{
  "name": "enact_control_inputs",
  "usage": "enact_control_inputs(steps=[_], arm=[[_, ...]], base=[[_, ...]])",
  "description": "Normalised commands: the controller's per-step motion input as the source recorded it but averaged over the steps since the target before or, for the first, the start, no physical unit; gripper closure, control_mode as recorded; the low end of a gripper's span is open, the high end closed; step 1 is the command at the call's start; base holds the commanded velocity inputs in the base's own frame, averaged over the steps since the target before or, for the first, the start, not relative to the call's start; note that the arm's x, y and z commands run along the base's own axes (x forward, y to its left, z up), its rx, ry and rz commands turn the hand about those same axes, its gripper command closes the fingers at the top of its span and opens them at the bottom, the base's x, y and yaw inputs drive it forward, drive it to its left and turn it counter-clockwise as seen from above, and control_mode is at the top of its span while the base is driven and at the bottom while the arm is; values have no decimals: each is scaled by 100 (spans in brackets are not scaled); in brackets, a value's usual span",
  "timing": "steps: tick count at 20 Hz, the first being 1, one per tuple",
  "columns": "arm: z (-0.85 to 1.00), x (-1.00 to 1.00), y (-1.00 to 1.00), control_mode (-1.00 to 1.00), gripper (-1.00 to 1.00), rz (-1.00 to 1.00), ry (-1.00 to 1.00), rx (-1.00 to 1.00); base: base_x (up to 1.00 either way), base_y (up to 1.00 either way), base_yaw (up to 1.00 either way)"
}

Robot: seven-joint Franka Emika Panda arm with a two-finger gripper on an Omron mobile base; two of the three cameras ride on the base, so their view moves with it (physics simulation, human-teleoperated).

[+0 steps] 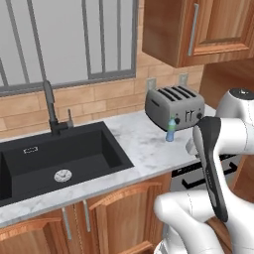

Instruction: Take the bottled waters from the counter and place them in the freezer to freeze. Close the freezer door after placing the bottles.

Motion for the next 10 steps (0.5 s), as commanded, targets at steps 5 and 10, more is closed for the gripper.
enact_control_inputs(steps=[5,10], arm=[[0,0,0,100,-100,0,0,0],[0,0,0,100,-100,0,0,0]], base=[[35,0,0],[47,0,-1]])
